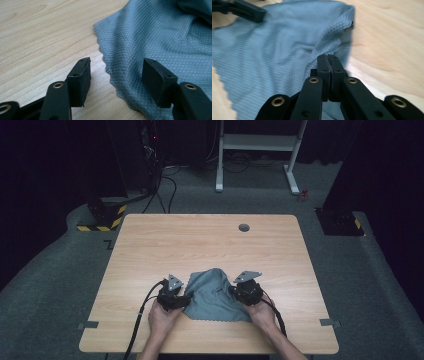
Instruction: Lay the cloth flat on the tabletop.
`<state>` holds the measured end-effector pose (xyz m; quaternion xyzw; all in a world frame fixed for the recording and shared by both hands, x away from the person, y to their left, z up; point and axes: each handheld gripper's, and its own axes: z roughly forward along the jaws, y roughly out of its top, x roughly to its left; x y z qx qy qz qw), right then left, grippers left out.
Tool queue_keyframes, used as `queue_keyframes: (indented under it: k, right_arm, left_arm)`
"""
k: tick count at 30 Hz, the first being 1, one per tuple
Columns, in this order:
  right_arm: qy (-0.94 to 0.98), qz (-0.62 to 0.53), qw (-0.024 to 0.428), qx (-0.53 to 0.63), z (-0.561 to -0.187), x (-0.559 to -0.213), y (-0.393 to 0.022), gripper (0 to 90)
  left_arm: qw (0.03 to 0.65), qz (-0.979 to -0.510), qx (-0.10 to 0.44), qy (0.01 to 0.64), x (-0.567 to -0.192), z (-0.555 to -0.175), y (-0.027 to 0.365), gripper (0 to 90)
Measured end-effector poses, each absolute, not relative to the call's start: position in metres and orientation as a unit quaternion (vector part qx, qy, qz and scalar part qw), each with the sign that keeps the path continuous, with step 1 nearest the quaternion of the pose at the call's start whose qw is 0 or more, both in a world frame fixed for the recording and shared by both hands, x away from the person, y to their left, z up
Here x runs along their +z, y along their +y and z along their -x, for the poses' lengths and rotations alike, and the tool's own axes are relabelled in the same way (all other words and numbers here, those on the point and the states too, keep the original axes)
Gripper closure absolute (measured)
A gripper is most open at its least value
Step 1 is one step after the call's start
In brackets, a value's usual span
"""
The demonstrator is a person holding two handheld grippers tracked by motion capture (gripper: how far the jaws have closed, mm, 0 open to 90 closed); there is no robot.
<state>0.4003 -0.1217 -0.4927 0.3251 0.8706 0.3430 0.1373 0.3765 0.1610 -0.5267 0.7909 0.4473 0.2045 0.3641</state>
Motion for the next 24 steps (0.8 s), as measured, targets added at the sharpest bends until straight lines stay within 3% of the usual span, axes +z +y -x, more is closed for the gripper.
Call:
queue_keyframes:
  k: [12, 24]
  right_arm:
    - [0.862, -0.369, 0.183, 0.294, -0.450, -0.482, -0.146, 89.6]
    - [0.840, -0.428, 0.197, 0.269, -0.495, -0.492, -0.155, 89.5]
  left_arm:
    - [0.366, -0.791, 0.204, 0.445, -0.527, -0.376, 0.161, 42.4]
    - [0.365, -0.792, 0.204, 0.445, -0.527, -0.377, 0.161, 41.8]
